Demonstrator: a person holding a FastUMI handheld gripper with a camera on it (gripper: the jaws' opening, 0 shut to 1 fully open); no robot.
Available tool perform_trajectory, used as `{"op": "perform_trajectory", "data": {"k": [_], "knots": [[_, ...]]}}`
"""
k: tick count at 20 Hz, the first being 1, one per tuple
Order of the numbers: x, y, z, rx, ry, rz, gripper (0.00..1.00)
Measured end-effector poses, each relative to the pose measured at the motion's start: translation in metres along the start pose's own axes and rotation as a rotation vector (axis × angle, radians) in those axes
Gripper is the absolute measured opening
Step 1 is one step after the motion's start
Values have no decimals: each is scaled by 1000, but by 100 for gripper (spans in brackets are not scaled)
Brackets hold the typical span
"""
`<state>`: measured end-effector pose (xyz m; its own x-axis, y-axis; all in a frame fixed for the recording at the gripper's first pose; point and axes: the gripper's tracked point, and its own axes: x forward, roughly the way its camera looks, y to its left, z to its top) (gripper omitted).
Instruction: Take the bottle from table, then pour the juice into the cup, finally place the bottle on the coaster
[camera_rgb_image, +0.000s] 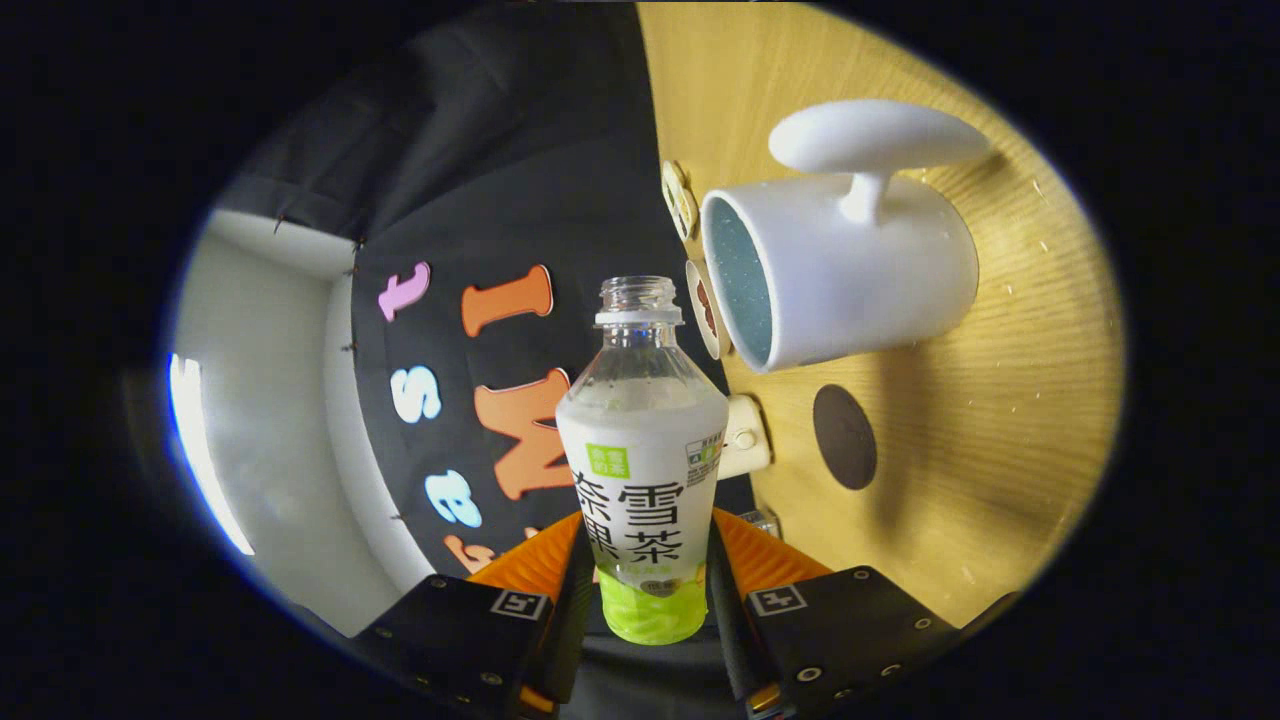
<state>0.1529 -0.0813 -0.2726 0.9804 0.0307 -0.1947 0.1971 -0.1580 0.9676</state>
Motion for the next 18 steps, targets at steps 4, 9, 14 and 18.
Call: {"op": "perform_trajectory", "data": {"k": [4,9,14,18], "knots": [[-15,-35,-11,-398,65,-67,58],[-6,-16,-19,-807,91,-11,58],[-8,2,-18,-1185,61,12,59],[-6,7,-15,-1431,36,-42,59]]}}
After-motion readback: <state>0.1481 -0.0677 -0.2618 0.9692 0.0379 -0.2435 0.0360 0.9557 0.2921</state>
